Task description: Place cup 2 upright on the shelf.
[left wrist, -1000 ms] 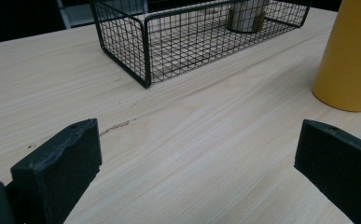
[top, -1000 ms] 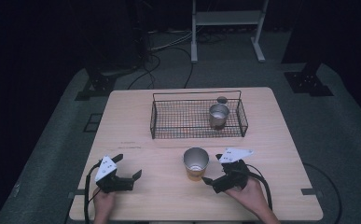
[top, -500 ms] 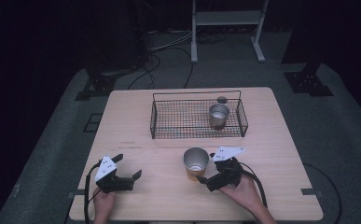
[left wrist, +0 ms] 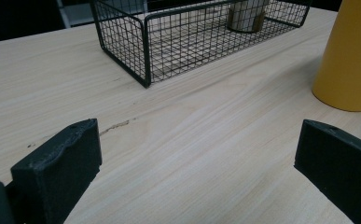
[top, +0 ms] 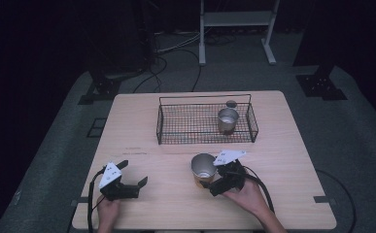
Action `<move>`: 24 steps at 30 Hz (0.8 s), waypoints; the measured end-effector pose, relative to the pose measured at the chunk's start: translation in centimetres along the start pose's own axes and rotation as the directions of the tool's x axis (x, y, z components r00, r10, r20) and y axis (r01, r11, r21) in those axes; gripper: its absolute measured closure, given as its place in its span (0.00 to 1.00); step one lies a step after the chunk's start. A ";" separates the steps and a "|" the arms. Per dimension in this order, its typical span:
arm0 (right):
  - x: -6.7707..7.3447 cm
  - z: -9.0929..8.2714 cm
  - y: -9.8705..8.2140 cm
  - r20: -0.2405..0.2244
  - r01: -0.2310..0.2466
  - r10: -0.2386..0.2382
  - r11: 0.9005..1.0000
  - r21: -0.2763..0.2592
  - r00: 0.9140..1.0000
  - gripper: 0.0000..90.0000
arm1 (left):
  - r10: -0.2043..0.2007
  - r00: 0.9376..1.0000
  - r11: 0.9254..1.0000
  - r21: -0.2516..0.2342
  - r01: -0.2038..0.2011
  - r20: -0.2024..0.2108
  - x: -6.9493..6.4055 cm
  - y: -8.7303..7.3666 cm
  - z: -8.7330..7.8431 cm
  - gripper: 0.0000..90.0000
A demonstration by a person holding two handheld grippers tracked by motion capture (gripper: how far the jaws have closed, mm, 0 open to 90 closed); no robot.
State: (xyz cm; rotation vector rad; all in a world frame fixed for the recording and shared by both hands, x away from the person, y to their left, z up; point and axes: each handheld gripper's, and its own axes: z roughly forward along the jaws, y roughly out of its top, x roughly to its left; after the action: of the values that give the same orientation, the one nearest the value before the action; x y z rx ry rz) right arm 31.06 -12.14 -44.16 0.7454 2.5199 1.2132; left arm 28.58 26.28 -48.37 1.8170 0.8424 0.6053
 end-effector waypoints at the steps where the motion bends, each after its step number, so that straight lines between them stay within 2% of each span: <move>1: 0.0 0.1 0.1 -0.004 0.000 0.000 1.000 -0.002 1.000 0.01 | 0.000 1.000 1.000 0.000 0.000 0.000 0.0 0.0 0.0 0.00; 14: -0.2 1.0 1.0 -0.015 0.016 -0.016 1.000 0.010 1.000 0.01 | -0.002 1.000 1.000 0.000 0.002 -0.001 0.0 0.0 0.0 0.00; 19: -0.2 0.8 1.3 -0.041 0.019 -0.019 1.000 0.004 0.999 0.12 | -0.001 1.000 1.000 -0.001 0.001 -0.001 0.0 0.0 0.0 0.00; 24: -0.3 0.7 1.4 -0.048 0.023 -0.023 1.000 0.010 0.999 0.13 | 0.001 1.000 1.000 0.000 -0.001 -0.001 0.0 0.0 0.0 0.00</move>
State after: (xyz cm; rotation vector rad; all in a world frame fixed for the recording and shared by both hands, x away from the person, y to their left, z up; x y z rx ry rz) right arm 32.09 -11.08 -43.50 0.6962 2.5679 1.2250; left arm 28.57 26.29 -48.36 1.8171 0.8423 0.6067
